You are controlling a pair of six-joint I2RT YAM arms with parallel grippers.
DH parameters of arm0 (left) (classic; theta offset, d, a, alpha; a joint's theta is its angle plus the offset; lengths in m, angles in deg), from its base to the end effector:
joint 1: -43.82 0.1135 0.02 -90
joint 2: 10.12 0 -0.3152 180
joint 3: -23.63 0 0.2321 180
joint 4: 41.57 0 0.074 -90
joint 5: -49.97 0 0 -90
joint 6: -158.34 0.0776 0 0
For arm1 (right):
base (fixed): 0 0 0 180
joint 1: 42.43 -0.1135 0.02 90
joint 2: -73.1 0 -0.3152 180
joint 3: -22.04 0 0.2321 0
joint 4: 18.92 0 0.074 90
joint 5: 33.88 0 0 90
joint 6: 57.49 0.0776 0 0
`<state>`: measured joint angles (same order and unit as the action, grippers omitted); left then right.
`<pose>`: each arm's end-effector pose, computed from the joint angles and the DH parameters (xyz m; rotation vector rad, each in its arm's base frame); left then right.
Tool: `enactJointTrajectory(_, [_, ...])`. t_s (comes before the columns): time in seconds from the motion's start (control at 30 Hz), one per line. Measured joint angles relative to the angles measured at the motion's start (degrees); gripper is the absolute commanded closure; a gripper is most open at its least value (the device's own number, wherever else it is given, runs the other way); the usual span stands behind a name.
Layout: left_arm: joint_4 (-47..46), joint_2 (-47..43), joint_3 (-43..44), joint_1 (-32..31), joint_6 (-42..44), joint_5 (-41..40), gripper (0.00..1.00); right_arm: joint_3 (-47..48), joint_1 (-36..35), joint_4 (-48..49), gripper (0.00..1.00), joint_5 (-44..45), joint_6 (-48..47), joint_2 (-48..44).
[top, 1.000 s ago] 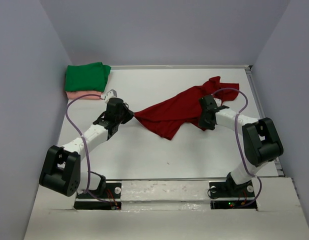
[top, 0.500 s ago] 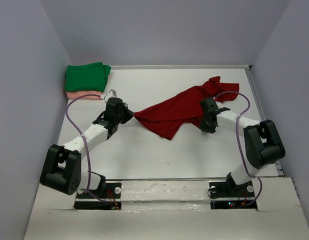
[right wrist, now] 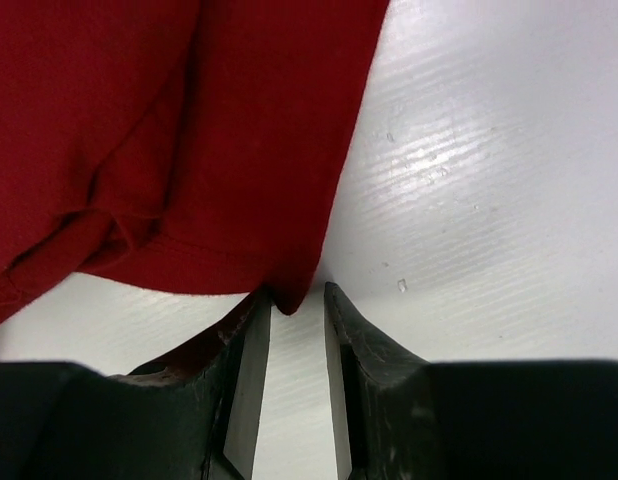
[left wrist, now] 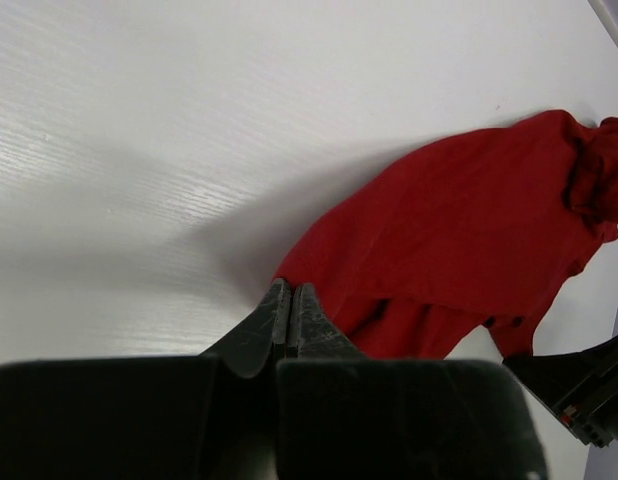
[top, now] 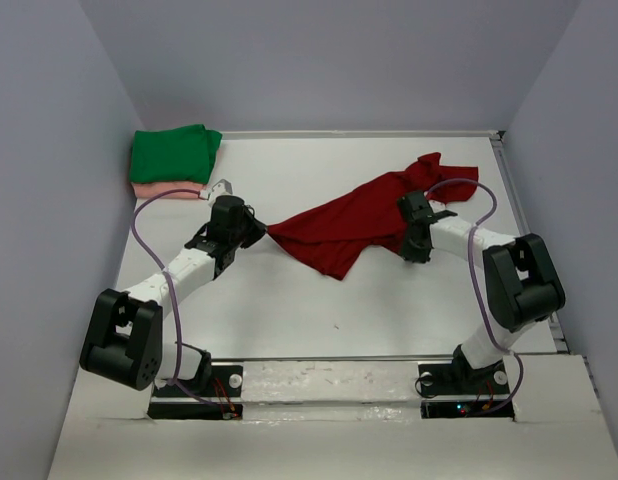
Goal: Fold and stack the t-shirts
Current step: Flatten the tshirt out
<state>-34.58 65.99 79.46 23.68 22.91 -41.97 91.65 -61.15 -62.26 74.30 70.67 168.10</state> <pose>0.2795 -0.0997 0.2696 -0.4844 2.0593 -0.6681 0.3021 0.0768 0.1903 0.5287 2.6124 -0.1366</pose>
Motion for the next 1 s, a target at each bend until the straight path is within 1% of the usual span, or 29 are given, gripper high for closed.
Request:
enactJointTrajectory(0.27, [-0.24, 0.00, -0.46, 0.00, 0.00, 0.22, 1.00, 2.49, 0.00, 0.39, 0.68, 0.46, -0.92, 2.25])
enactJointTrajectory(0.33, [-0.33, 0.00, -0.74, 0.00, 0.00, 0.24, 1.00, 2.95, 0.00, 0.48, 0.78, 0.63, -1.27, 2.67])
enactJointTrajectory(0.4, [-0.37, 0.00, -0.85, 0.00, 0.00, 0.28, 1.00, 3.43, 0.00, 0.68, 0.97, 0.72, -1.51, 3.10])
enactJointTrajectory(0.43, [-0.37, 0.00, -0.87, 0.00, 0.00, 0.35, 1.00, 3.56, 0.00, 0.76, 1.00, 0.83, -1.73, 3.26])
enactJointTrajectory(0.9, [-0.98, 0.63, -0.98, 0.00, 0.22, 0.31, 1.00, 3.80, 0.02, 1.29, 1.00, 2.16, -4.15, 3.08])
enactJointTrajectory(1.0, [-0.61, 0.52, -0.98, -0.55, 0.52, -1.14, 1.00, 4.09, 0.00, -0.22, 1.00, 4.15, -6.49, -0.28])
